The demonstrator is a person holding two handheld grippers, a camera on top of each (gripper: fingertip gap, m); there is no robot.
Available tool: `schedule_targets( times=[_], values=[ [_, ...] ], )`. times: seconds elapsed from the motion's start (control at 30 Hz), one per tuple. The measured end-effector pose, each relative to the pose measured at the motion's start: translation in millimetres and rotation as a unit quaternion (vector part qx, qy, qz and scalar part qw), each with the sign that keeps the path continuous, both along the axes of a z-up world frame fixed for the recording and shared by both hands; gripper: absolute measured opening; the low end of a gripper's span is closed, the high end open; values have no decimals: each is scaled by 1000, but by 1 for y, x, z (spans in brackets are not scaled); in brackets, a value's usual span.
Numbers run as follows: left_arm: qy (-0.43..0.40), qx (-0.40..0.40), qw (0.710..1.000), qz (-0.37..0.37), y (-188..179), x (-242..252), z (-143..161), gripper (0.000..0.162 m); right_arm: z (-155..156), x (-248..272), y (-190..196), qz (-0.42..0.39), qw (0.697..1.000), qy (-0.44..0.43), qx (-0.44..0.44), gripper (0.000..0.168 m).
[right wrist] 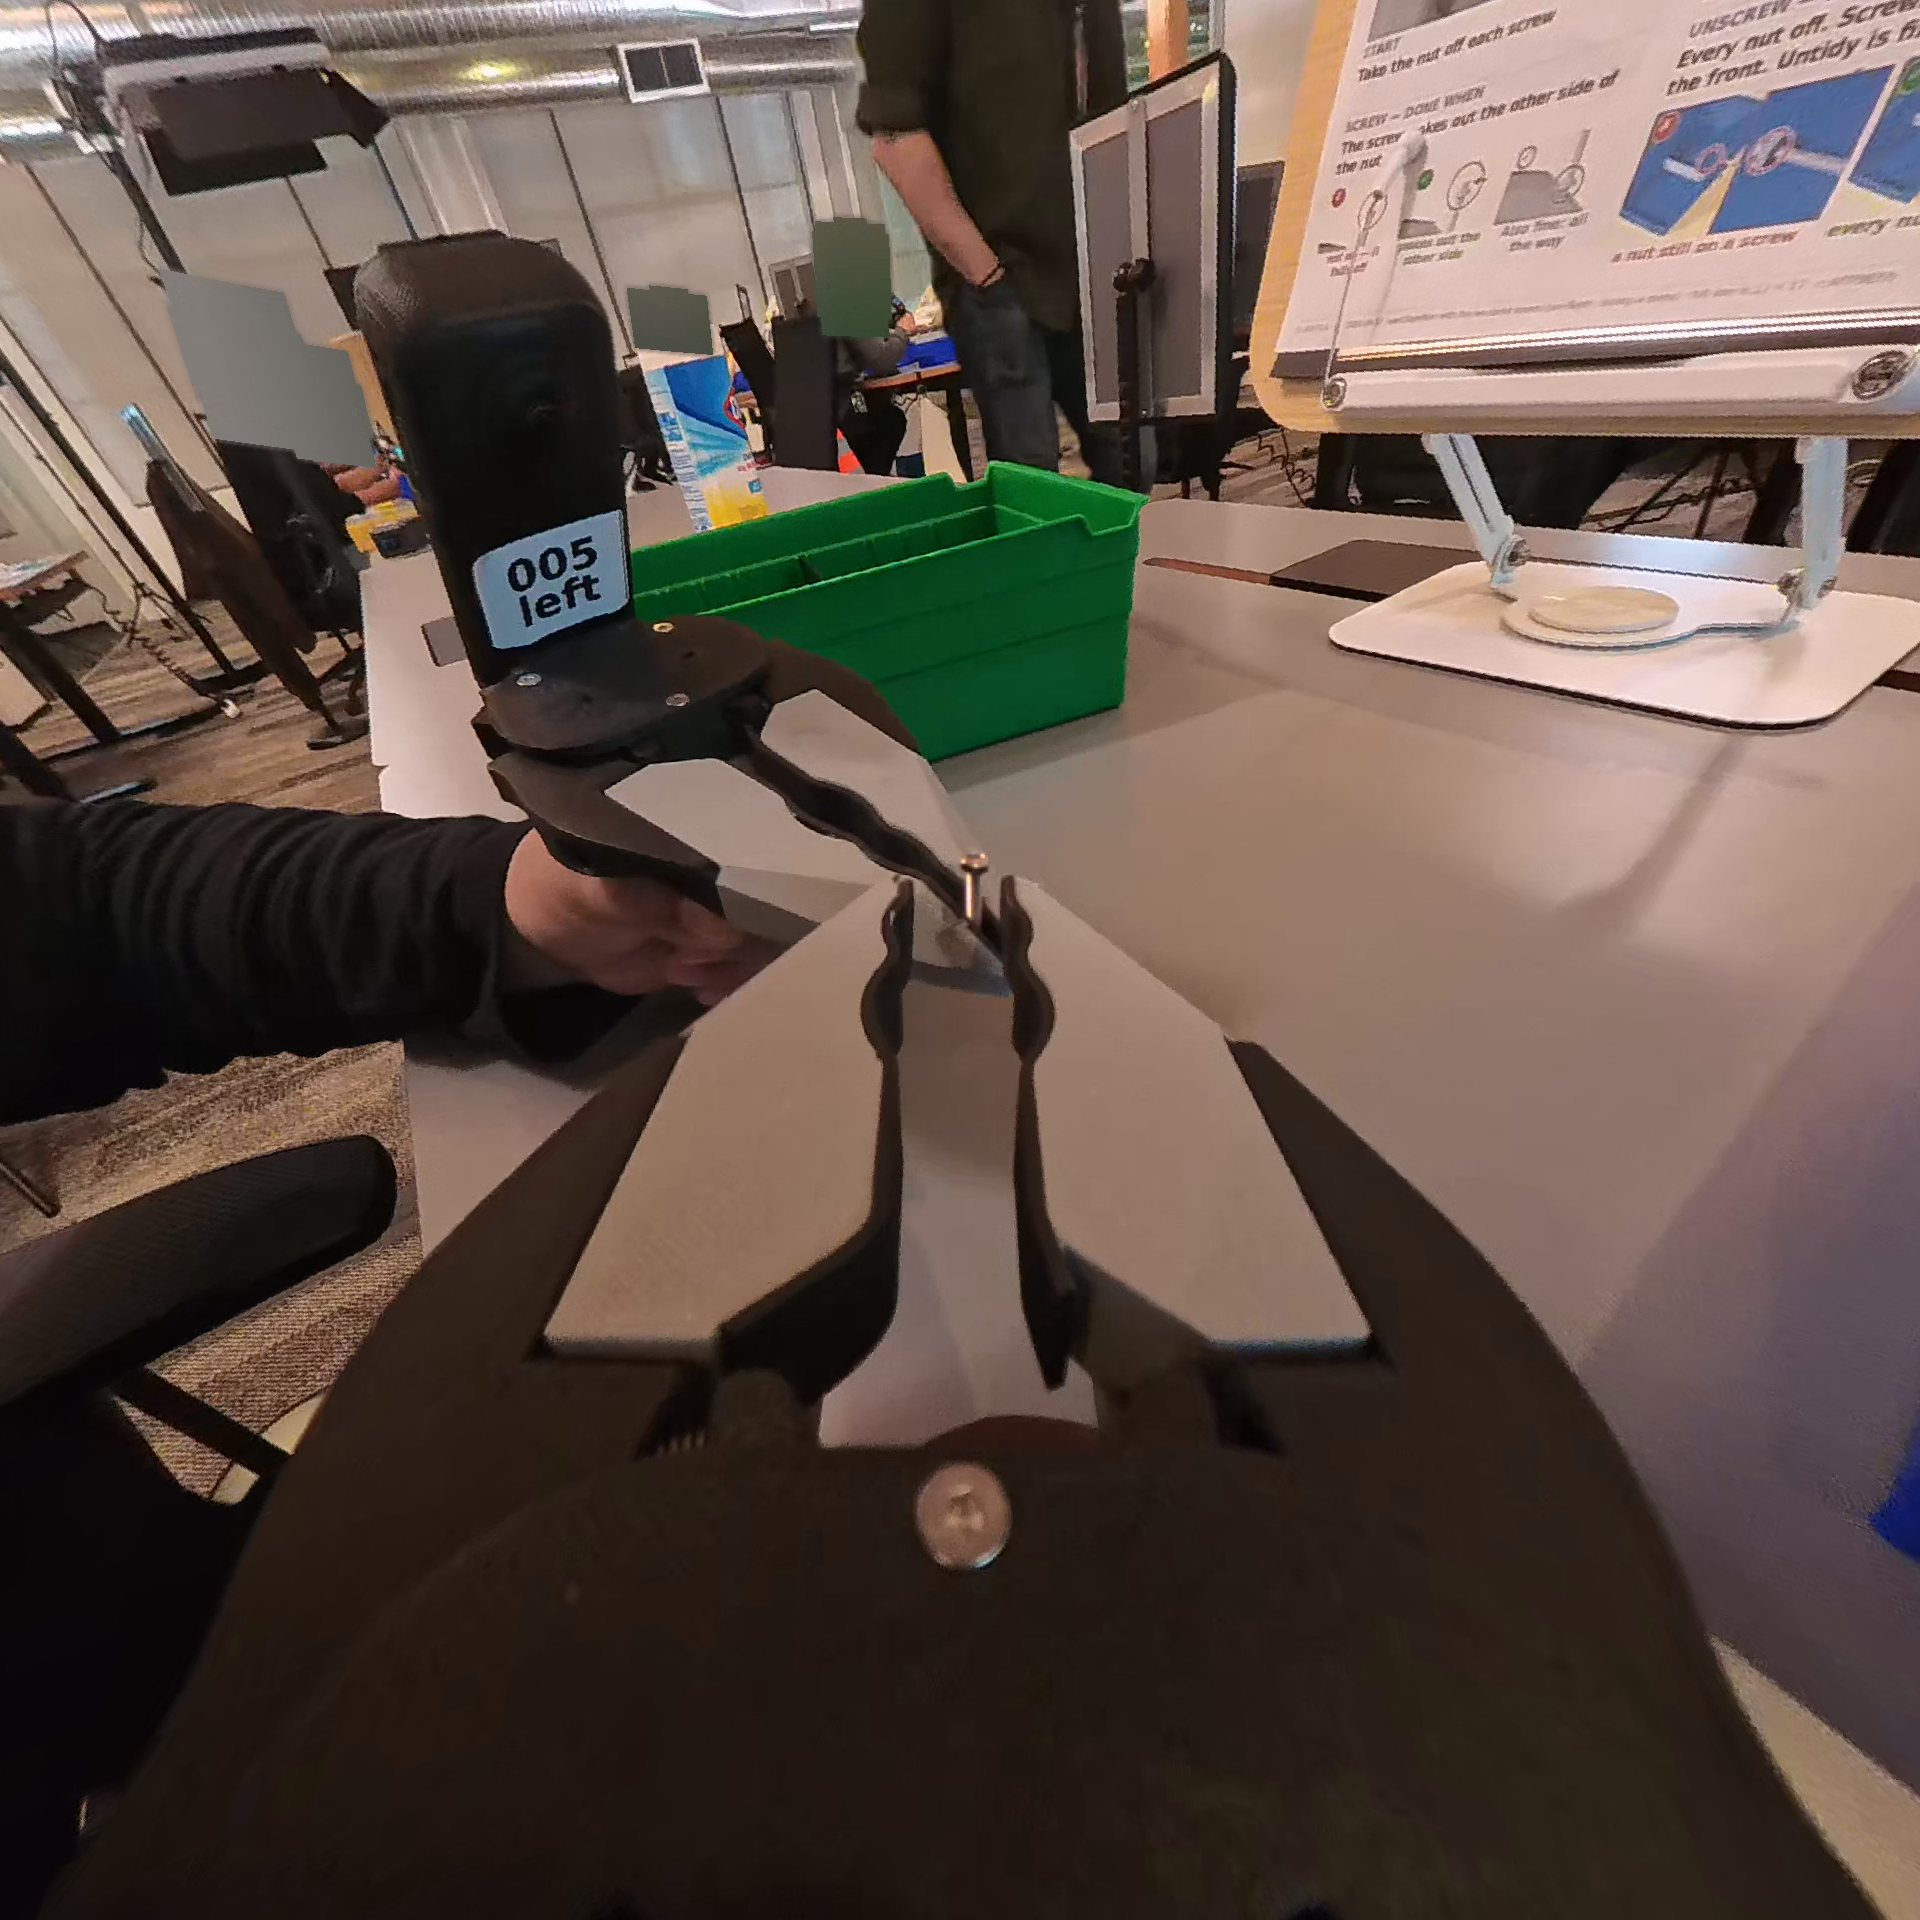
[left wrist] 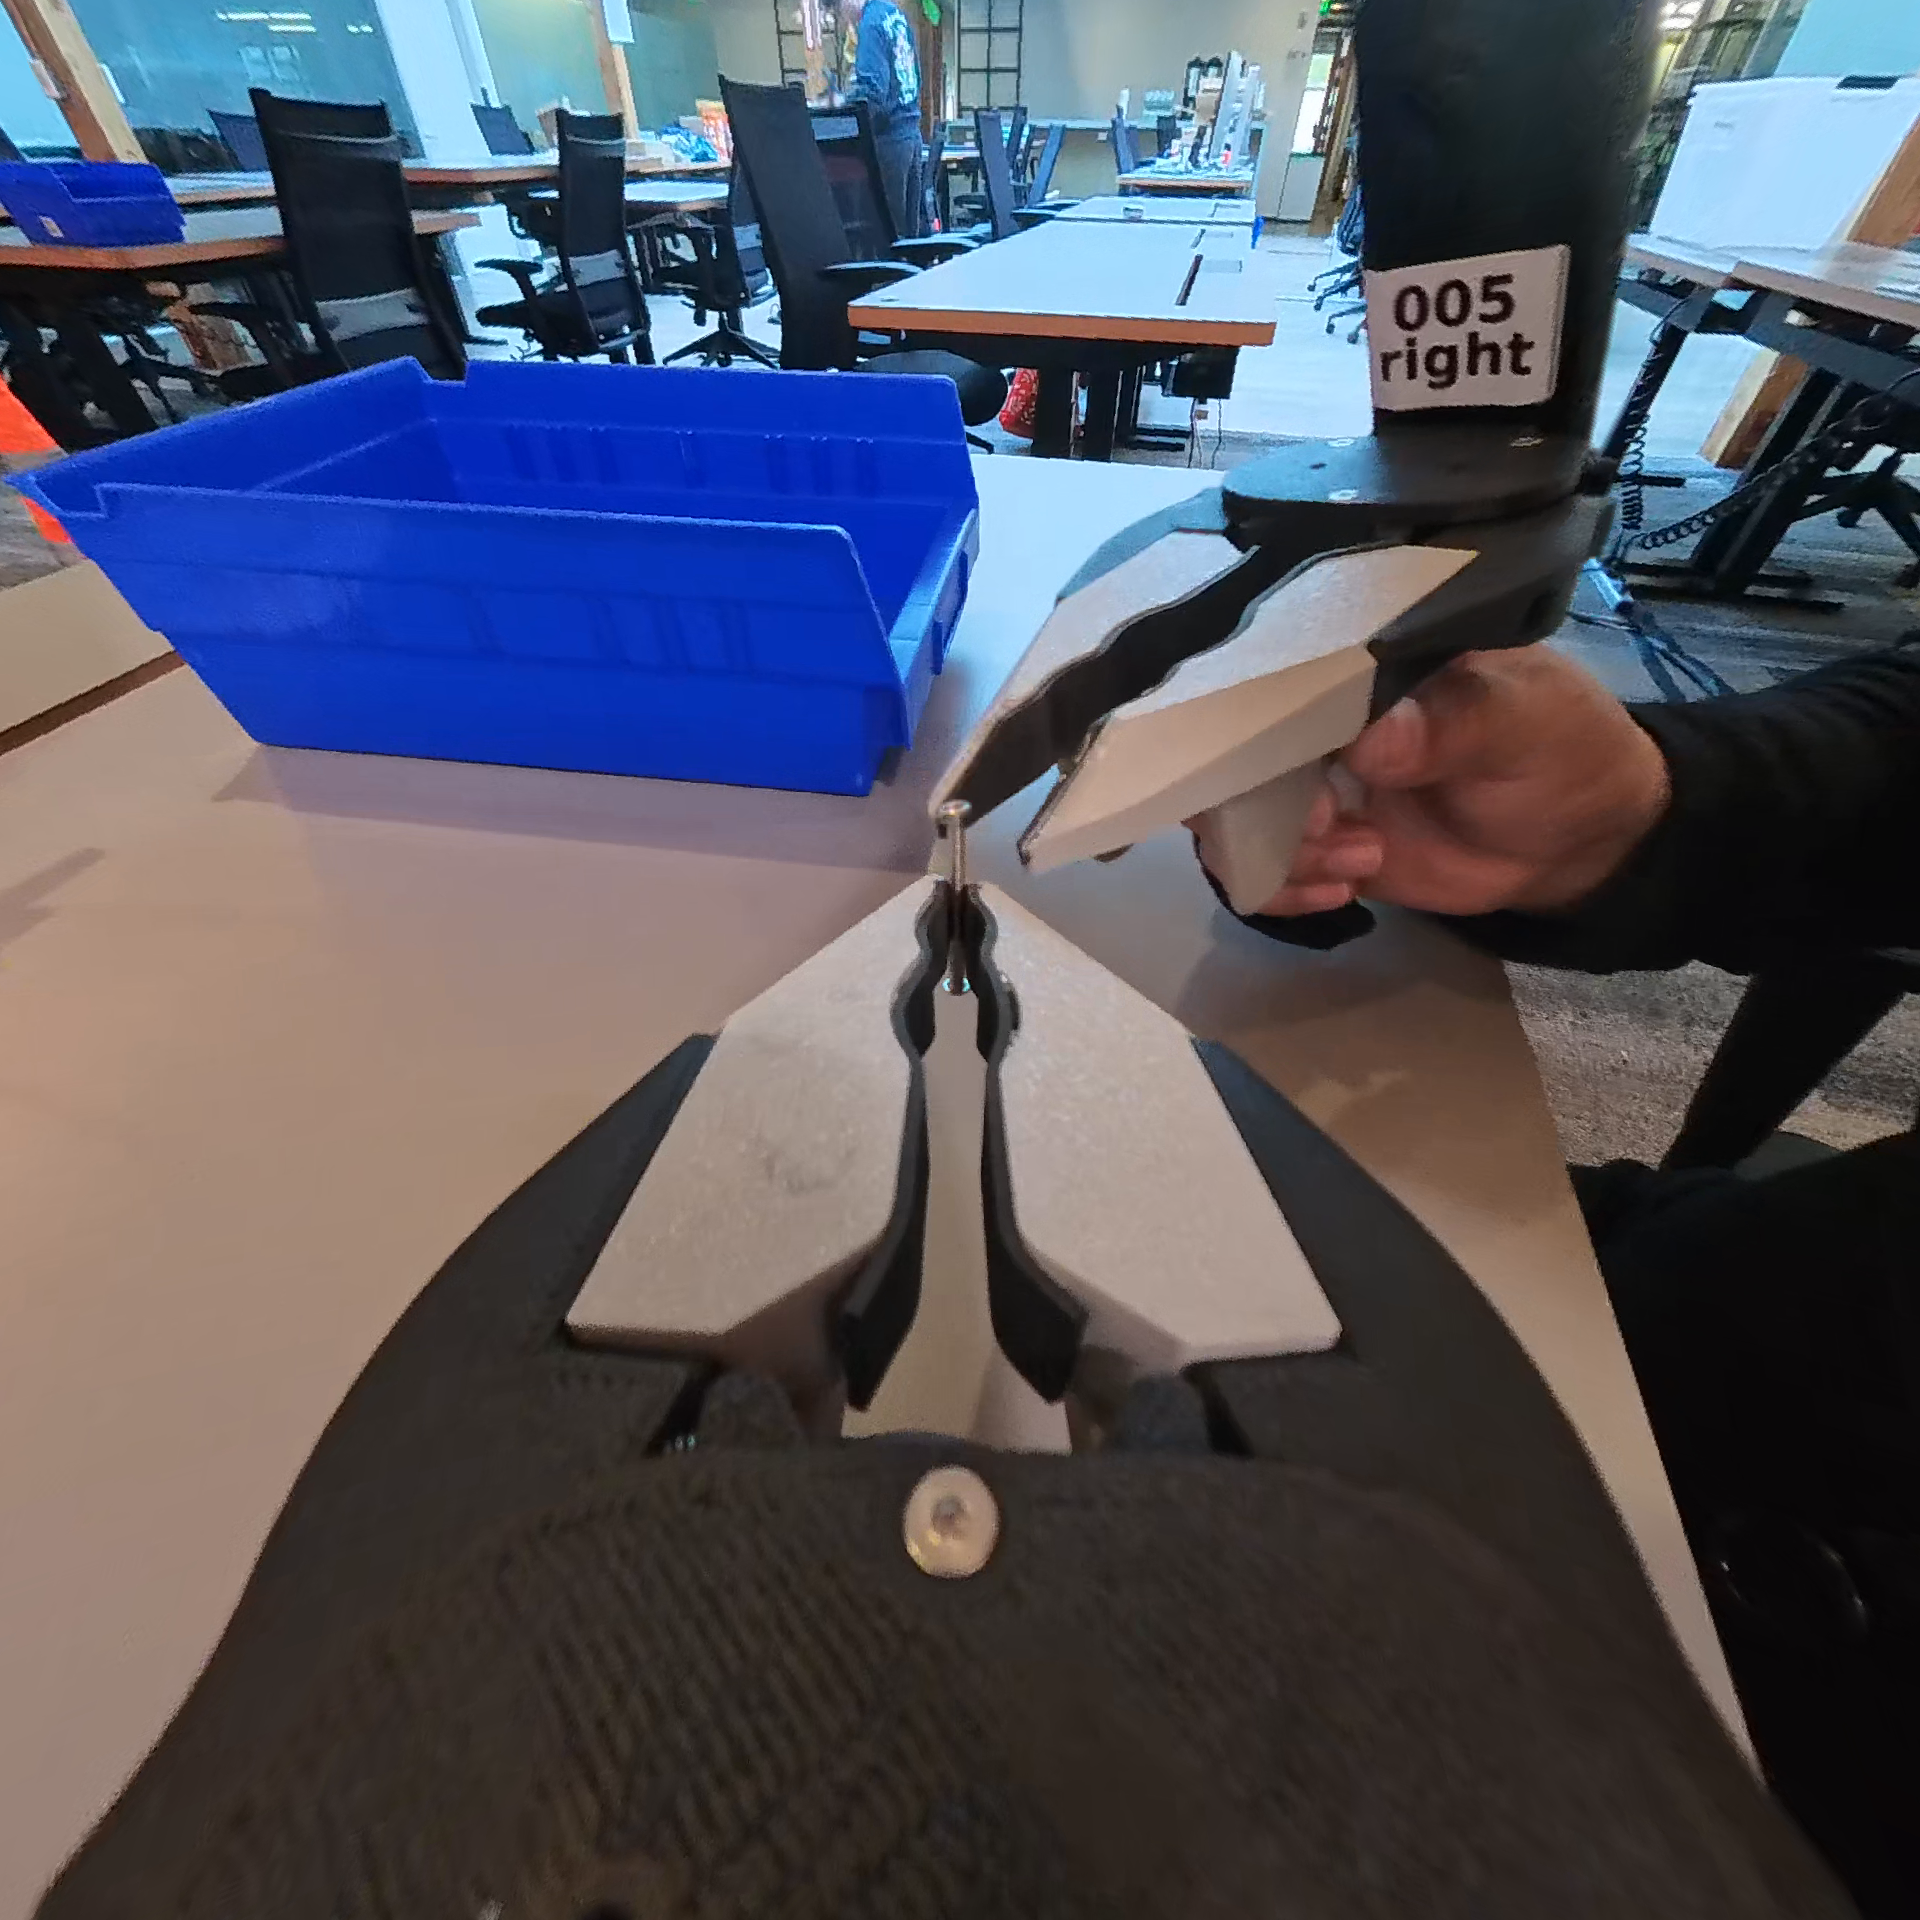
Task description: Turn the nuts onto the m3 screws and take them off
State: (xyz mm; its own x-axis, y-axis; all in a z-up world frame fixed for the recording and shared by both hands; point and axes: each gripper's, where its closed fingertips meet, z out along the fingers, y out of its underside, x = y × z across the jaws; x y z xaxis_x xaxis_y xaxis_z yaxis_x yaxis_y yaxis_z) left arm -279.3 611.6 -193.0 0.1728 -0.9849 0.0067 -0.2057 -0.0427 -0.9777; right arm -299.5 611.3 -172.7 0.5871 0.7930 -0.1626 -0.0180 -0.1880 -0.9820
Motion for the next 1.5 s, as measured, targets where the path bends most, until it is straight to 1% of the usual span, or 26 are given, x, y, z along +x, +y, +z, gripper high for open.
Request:
schedule_targets(
  times=[0.23,0.53,0.73,0.87,0.97,1.1,1.23,1.27,1.33,1.43,1.5],
  values=[
    [4,2,1000,-1,-2,1,0,0,2,-5,0,-2,1000,3,5,11],
    [5,2,1000,-5,-5,2,0,0,2,-9,3,6,1000,0,5,2],
    [3,-4,1000,-12,-6,2,0,0,2,-9,2,28,1000,3,-2,2],
    [8,-2,1000,-18,-8,3,-2,0,11,-5,-1,48,998,29,5,2],
    [10,-5,1000,-16,-8,4,-3,0,13,1,1,47,999,24,5,2],
    [11,-8,1000,-8,-3,2,-5,0,5,3,0,59,998,2,-2,2],
    [16,-10,999,29,11,-3,-7,0,-10,15,8,30,998,-54,14,2],
    [19,-14,999,39,16,-5,-8,0,-16,18,10,22,997,-79,17,2],
    [19,-29,998,51,23,-9,-9,0,-36,22,12,25,987,-156,12,2],
    [14,-41,997,56,27,-11,-9,0,-77,25,9,60,952,-300,-3,2],
    [19,-35,998,55,26,-10,-10,0,-94,26,5,84,927,-366,1,3]
  ],
)
